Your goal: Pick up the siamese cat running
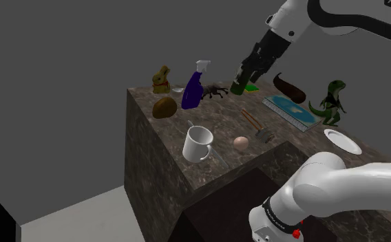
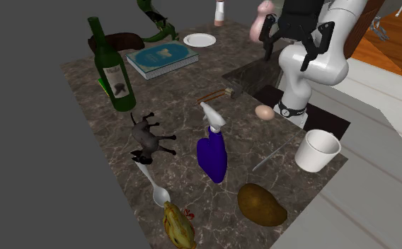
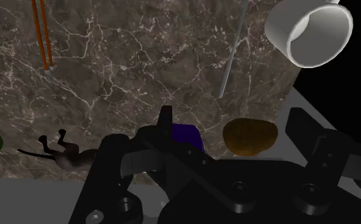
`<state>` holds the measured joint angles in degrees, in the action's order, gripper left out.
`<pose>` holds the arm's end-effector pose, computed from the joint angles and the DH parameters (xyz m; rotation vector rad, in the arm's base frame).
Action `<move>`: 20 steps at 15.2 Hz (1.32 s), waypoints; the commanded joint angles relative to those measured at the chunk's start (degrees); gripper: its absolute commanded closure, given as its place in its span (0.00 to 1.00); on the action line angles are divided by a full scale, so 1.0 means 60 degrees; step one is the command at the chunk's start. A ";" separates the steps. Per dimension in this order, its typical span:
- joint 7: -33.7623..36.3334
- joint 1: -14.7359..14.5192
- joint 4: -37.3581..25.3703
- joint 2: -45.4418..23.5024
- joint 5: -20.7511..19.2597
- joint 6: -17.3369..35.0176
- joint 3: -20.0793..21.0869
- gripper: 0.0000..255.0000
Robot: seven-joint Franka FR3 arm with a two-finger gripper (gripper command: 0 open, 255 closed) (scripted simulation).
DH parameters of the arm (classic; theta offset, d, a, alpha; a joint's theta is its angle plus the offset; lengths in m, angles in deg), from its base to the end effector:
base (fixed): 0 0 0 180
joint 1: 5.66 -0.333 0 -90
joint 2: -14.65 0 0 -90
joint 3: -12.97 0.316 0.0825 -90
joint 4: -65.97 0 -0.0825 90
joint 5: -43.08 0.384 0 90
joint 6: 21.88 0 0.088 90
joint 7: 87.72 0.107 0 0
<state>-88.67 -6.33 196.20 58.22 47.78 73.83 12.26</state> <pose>0.3242 0.0063 0.6321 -3.0425 -0.0257 -0.2417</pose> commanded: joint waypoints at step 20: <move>-0.0322 0.0877 -0.2871 -0.6319 -0.0555 0.2325 -0.1060 0.00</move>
<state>-90.55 -1.30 180.75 22.90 44.42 87.28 6.21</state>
